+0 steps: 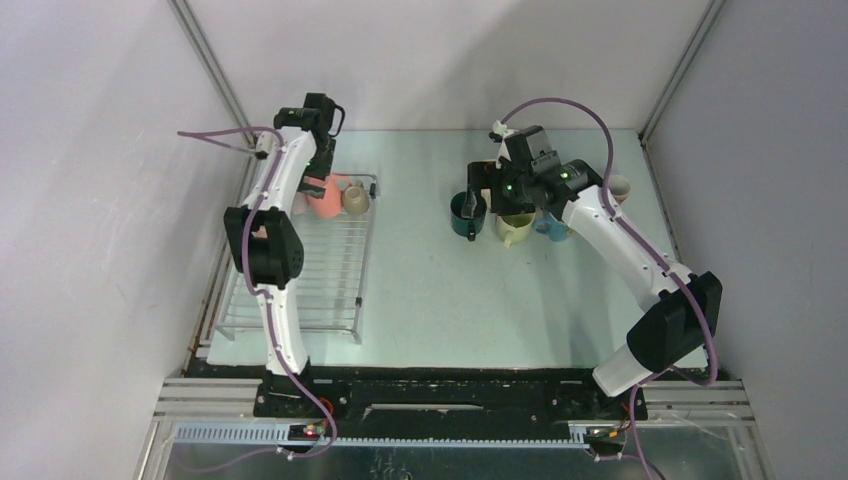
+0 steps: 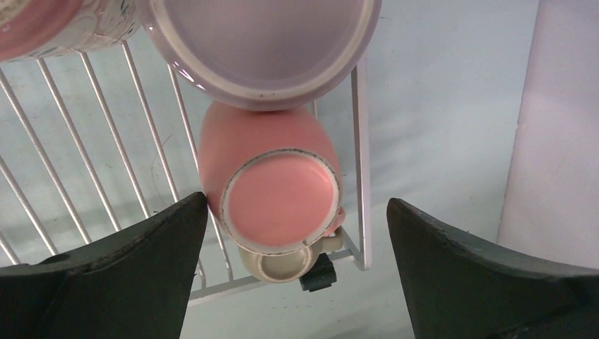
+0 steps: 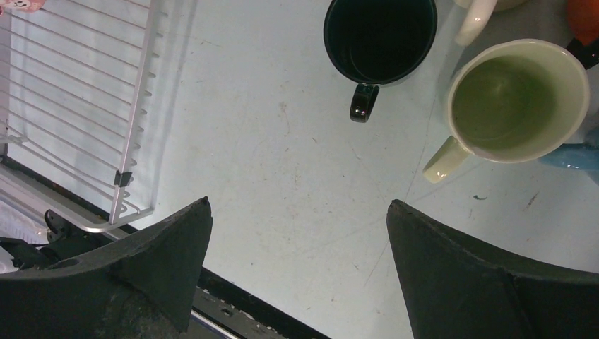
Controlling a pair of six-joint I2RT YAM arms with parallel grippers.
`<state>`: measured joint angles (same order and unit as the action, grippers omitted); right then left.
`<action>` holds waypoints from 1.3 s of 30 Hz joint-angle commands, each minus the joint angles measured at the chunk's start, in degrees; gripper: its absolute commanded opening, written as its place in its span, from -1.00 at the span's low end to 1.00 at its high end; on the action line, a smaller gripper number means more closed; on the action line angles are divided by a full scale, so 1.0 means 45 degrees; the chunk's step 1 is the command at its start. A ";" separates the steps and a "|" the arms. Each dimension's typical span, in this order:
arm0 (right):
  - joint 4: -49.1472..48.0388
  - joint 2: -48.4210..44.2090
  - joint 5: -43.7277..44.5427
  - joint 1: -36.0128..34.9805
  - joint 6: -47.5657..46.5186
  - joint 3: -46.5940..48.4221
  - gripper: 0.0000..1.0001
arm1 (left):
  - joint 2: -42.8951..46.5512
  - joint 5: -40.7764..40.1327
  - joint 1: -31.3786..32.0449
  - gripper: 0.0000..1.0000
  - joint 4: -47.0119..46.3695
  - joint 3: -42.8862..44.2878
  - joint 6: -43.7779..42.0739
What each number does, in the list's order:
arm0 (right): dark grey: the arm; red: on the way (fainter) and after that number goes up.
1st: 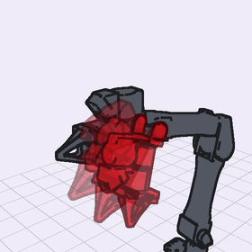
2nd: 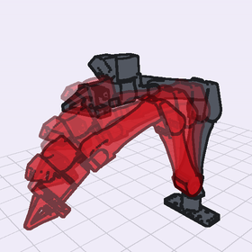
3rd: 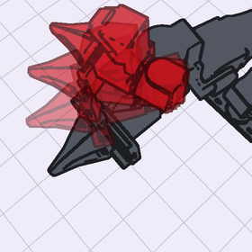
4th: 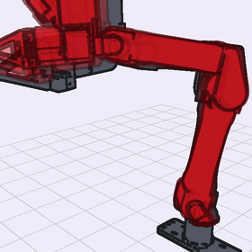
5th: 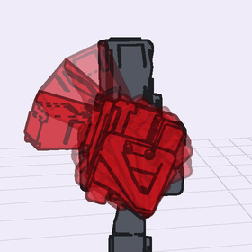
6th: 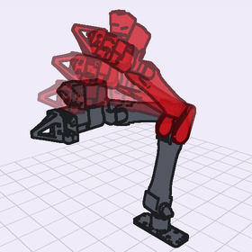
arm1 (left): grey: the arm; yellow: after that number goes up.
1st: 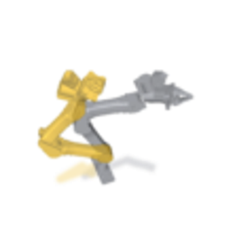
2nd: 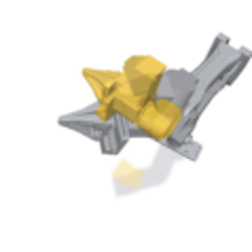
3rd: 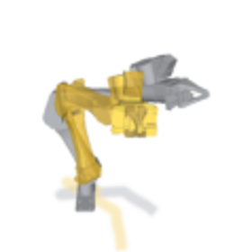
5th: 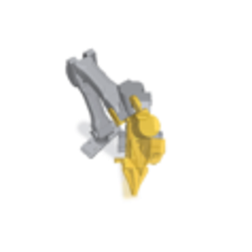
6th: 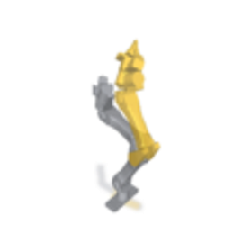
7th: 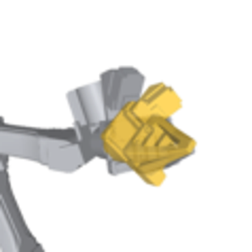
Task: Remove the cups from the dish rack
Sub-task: Unload the cup from the dish rack.
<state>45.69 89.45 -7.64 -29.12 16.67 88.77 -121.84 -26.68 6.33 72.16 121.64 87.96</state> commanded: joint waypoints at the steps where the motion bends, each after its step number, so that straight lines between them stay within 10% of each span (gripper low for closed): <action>1: -0.0378 -0.0481 -0.0150 -0.0181 -0.0022 -0.0025 0.99 | -0.0167 0.0244 -0.0193 1.00 0.0219 0.0849 0.0686; 15: -0.0352 -0.0190 -0.0217 -0.0245 -0.0031 0.0056 0.99 | -0.0728 0.1197 -0.0367 0.99 0.0051 0.0124 0.1097; 24: -0.0389 -0.0045 -0.0217 -0.0266 -0.0012 0.0078 0.99 | -0.0578 0.1421 -0.0501 0.54 -0.0032 -0.0742 0.1259; 34: -0.0432 0.0077 -0.0198 -0.0325 0.0027 0.0080 0.99 | -0.0150 0.1458 -0.0526 0.89 -0.0139 -0.1802 0.1103; 39: -0.0415 0.0093 -0.0129 -0.0344 0.0008 0.0057 0.99 | 0.0070 0.1550 -0.0530 0.54 -0.0457 -0.2282 0.0995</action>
<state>45.32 89.80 -8.27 -30.06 16.67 88.77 -123.74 -20.23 4.54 68.88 113.84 92.12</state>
